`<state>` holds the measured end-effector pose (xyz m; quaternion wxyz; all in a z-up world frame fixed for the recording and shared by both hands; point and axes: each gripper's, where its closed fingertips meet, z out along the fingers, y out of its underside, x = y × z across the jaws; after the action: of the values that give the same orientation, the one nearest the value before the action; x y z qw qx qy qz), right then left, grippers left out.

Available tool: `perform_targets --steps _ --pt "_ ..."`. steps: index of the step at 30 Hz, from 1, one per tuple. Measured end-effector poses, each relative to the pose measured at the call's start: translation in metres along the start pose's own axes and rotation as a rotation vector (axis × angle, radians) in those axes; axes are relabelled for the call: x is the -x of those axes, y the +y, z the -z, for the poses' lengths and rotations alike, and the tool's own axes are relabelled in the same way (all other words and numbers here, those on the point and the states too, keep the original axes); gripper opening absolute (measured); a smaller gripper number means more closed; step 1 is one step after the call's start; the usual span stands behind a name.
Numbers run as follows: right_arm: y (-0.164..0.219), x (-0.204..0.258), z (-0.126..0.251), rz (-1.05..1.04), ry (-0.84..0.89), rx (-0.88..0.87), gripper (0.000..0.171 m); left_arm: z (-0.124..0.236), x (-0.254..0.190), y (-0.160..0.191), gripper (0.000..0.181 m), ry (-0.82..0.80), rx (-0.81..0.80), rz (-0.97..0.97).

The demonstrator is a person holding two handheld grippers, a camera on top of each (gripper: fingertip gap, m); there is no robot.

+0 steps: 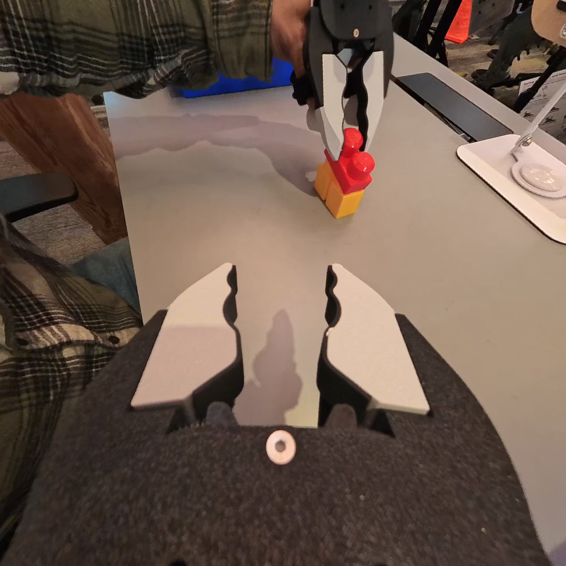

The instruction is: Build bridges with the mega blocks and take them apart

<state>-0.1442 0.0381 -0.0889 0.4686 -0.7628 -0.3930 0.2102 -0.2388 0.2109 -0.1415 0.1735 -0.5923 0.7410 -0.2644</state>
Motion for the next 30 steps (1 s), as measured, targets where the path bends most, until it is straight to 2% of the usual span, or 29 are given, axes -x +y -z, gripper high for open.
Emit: perform_targets --steps 9,14,23,30 --pt "0.002 0.001 -0.007 -0.014 -0.019 0.003 0.056 0.001 0.003 -0.002 0.031 -0.058 -0.221 0.056" --pt "0.001 0.0 -0.008 -0.017 -0.013 0.006 0.056 0.005 0.007 0.001 0.031 -0.071 -0.246 0.048" --pt "-0.001 0.004 -0.012 -0.014 -0.024 0.013 0.055 0.02 0.003 -0.01 0.031 -0.05 -0.401 0.076" --pt "-0.001 0.007 -0.013 -0.009 -0.036 0.015 0.055 0.005 0.008 0.011 0.031 -0.047 -0.398 0.122"
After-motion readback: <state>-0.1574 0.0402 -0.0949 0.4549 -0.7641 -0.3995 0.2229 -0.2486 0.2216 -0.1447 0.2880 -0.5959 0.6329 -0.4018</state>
